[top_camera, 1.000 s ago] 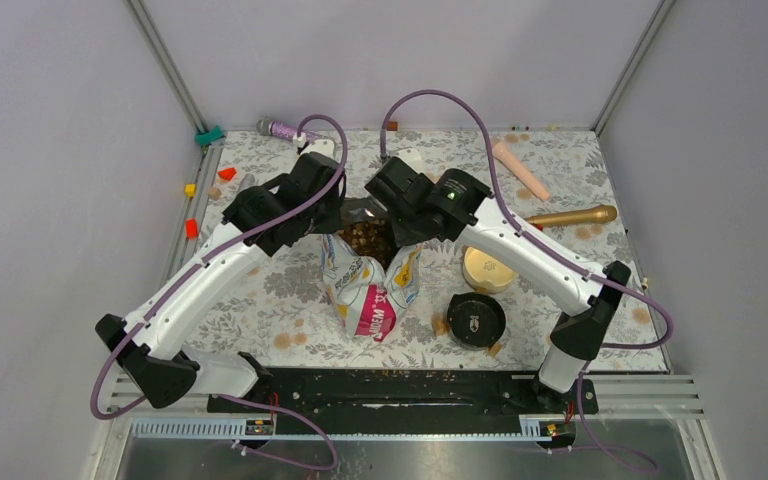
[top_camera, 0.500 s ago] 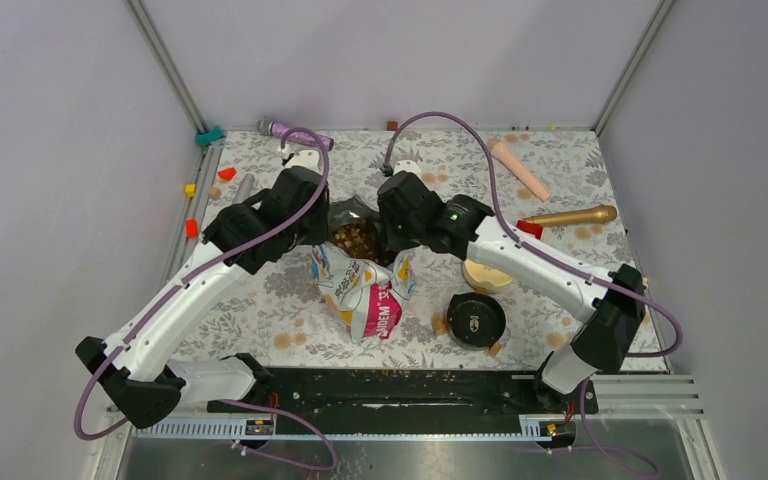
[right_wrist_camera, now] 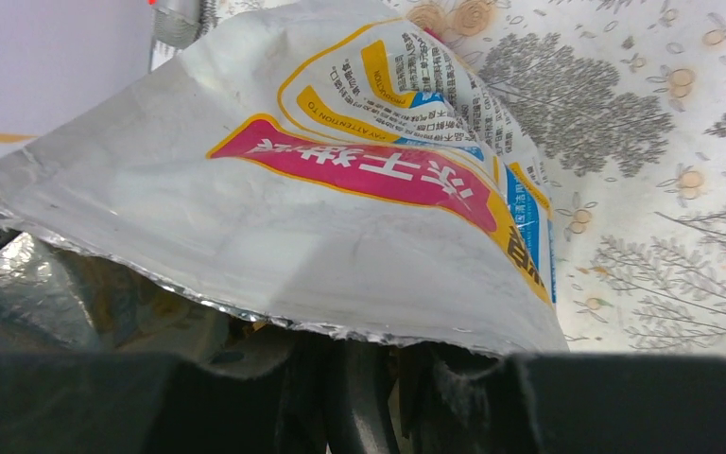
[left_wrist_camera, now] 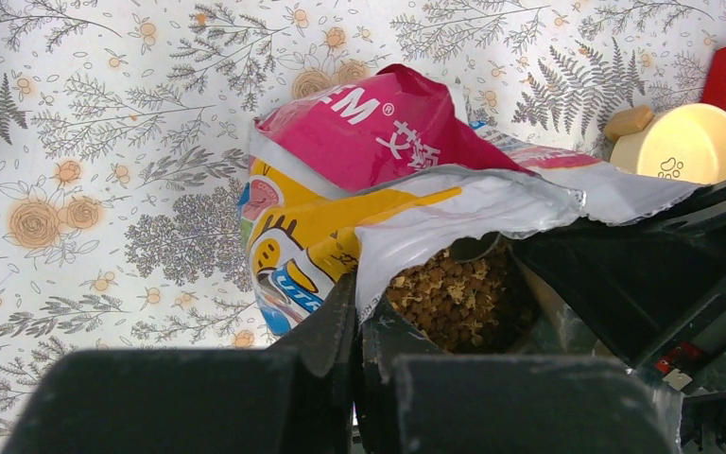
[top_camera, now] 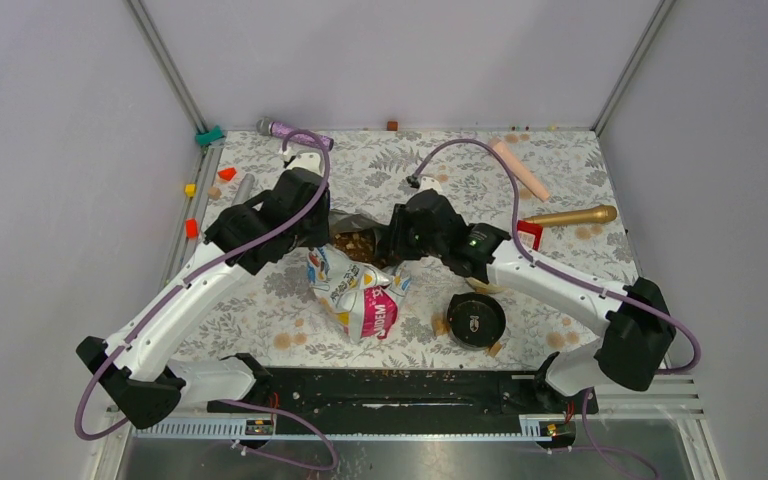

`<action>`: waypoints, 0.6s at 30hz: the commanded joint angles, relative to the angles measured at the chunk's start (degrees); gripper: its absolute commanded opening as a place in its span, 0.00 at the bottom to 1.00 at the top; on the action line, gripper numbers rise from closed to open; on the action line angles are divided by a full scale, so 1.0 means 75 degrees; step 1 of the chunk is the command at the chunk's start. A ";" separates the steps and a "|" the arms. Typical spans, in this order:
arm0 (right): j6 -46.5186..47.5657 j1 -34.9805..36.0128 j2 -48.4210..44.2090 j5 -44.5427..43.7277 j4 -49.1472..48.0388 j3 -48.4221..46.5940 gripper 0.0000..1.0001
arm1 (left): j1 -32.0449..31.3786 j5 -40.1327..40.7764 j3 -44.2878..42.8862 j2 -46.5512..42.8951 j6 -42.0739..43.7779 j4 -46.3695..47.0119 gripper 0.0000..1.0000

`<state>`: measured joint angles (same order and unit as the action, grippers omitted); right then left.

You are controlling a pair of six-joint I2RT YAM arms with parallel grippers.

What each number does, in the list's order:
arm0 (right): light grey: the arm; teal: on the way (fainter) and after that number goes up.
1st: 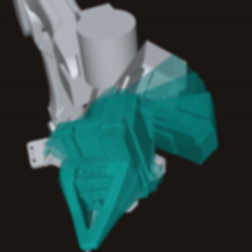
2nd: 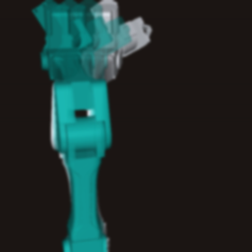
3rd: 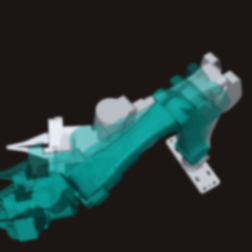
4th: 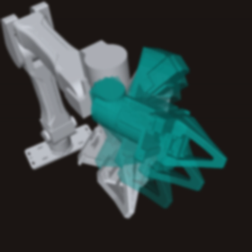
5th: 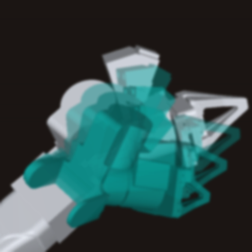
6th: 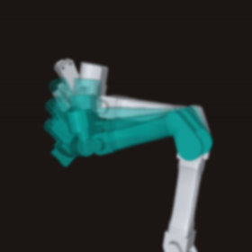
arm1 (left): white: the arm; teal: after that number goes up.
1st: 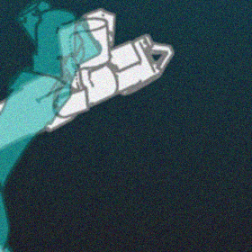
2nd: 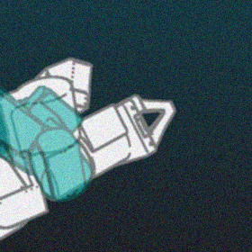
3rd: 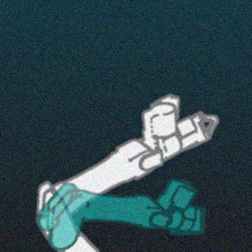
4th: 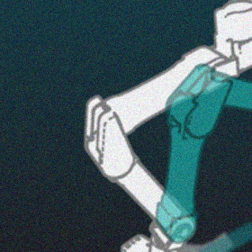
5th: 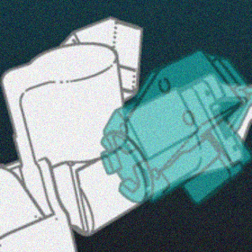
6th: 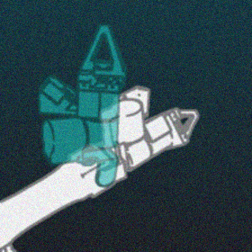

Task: Serve the pet food
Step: Collect the pet food from the pet food bag.

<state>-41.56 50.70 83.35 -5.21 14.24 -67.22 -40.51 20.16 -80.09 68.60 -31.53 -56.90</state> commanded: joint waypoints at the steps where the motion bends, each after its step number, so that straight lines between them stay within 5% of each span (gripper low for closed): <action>1: -0.1387 0.0159 -0.0347 0.2028 -0.2279 0.0393 0.00 | 0.0148 -0.0070 0.0005 -0.0198 0.0000 0.0253 0.00; 18: -0.1330 0.0160 -0.2006 0.0924 -0.1491 0.1112 0.00 | 0.0266 -0.0105 0.0068 -0.0140 0.0013 0.0305 0.00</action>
<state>-48.42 50.59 73.95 -0.03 7.22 -59.00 -39.05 19.64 -79.99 68.34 -31.53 -57.08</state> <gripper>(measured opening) 0.317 0.016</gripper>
